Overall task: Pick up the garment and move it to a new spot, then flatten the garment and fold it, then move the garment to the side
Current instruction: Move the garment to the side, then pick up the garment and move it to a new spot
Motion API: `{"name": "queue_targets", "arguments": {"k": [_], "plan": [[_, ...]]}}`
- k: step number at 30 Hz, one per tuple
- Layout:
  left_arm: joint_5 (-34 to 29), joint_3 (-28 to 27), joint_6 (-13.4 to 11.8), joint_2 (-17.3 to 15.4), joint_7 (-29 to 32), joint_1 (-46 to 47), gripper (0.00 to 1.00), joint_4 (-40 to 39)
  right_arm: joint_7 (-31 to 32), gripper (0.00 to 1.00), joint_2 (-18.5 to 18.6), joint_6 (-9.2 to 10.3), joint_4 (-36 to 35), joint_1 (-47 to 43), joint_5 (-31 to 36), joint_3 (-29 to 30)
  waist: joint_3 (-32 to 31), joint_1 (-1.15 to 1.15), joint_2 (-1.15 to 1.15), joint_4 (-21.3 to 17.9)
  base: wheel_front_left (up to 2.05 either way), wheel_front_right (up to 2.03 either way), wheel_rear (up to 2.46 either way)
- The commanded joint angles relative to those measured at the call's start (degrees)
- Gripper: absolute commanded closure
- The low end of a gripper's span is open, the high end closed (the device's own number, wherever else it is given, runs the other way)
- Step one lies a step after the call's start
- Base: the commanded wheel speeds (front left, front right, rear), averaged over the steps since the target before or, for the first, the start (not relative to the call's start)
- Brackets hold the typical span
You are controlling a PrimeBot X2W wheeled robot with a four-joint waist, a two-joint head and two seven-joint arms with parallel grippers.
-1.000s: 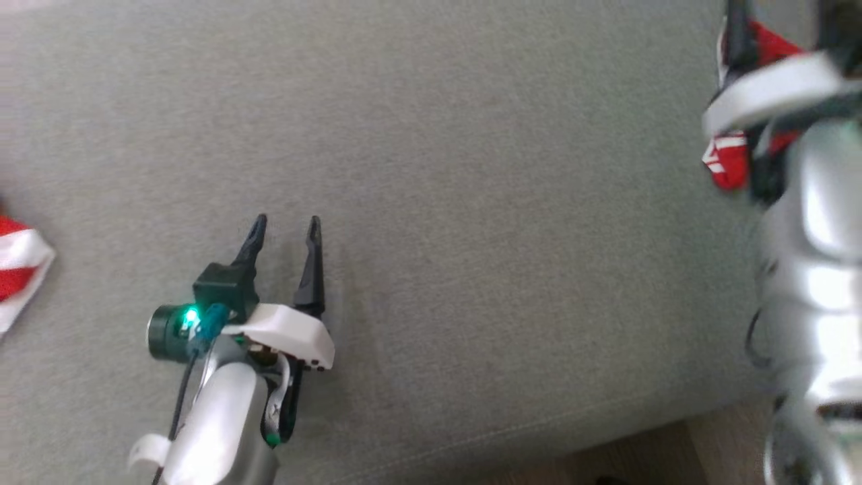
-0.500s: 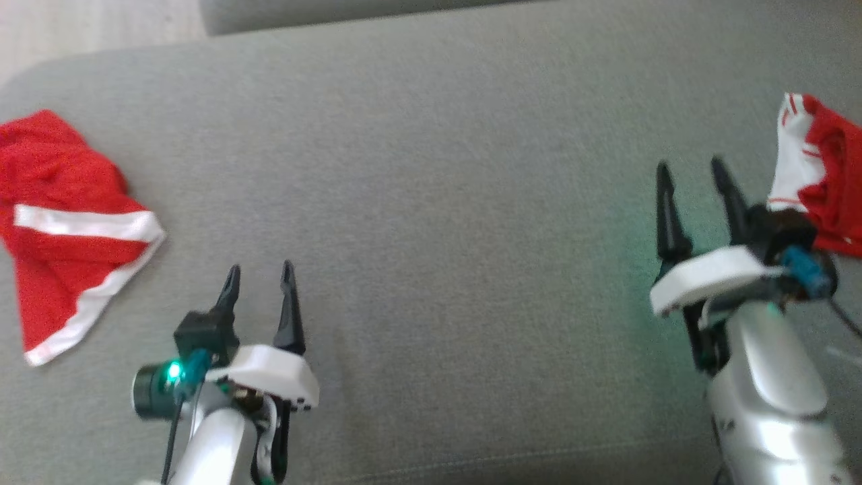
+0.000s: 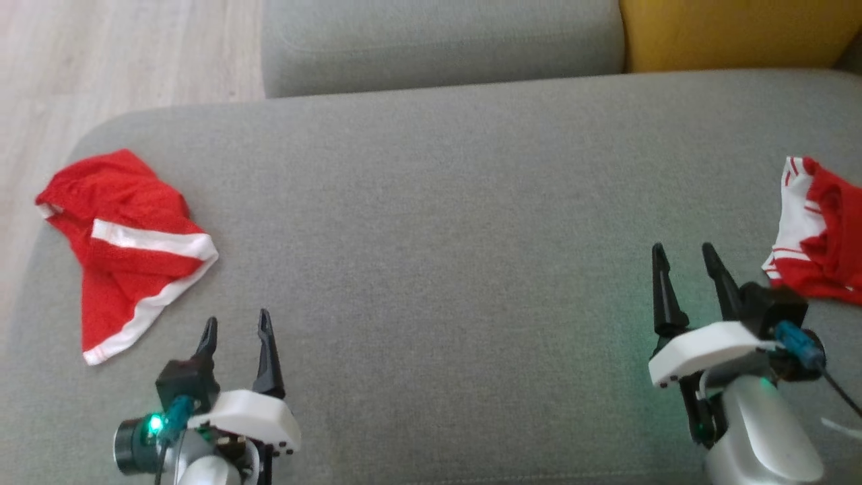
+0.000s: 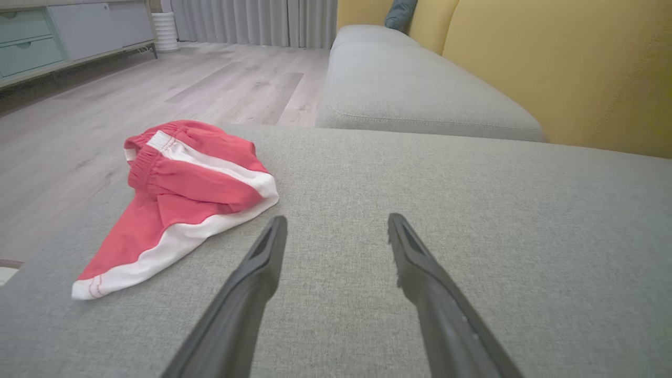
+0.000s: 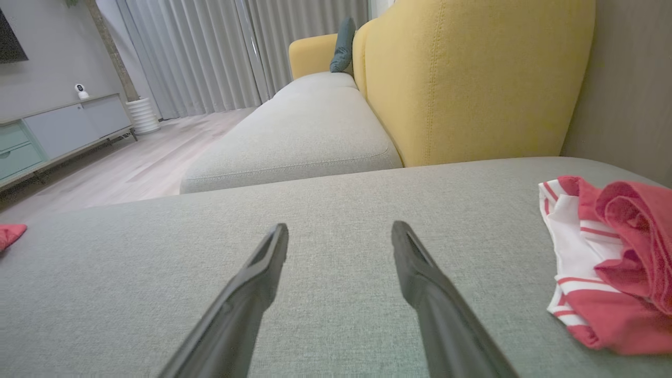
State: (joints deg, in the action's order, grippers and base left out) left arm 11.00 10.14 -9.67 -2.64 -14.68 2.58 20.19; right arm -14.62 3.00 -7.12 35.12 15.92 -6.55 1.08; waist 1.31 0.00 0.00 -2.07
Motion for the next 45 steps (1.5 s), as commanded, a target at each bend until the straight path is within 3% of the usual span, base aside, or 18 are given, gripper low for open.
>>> {"name": "queue_targets", "arguments": {"k": [1, 19, 31, 37, 45], "plan": [[-1.0, -2.4, -0.3, -0.2, -0.3, 1.2, 0.0, -2.2, -0.4, 0.0, -0.1, -0.36, -2.3, 0.4, -0.5, -1.8, -1.2, 0.0, 0.0, 0.7, 0.0, 0.0, 0.0], [-1.0, -3.3, 0.5, -0.2, -0.3, 0.9, 0.0, -2.6, -0.4, 0.0, -0.1, -0.36, -3.0, -1.6, -2.7, -4.9, -1.6, 0.0, 0.0, 2.9, 0.0, 0.0, 0.0], [-0.9, -2.0, 0.7, -0.2, -0.3, 2.3, 0.0, -3.7, -0.4, 0.0, -0.1, -0.36, -2.9, -2.1, -4.3, -6.5, -0.5, 0.0, 0.0, 15.1, 0.0, 0.0, 0.0], [-1.6, -4.8, 0.8, -0.2, -0.3, 1.6, 0.0, -3.9, -0.4, 0.0, -0.1, -0.36, -3.2, -1.3, -3.8, -7.8, 0.8, 0.0, 0.0, 22.5, 0.0, 0.0, 0.0], [-1.9, -8.8, 0.9, -0.2, -0.3, 0.9, 0.0, -4.4, -0.4, 0.0, -0.1, -0.36, -2.8, -0.4, -4.7, -10.4, 2.0, 0.0, 0.0, 27.8, 0.0, 0.0, 0.0]]}}
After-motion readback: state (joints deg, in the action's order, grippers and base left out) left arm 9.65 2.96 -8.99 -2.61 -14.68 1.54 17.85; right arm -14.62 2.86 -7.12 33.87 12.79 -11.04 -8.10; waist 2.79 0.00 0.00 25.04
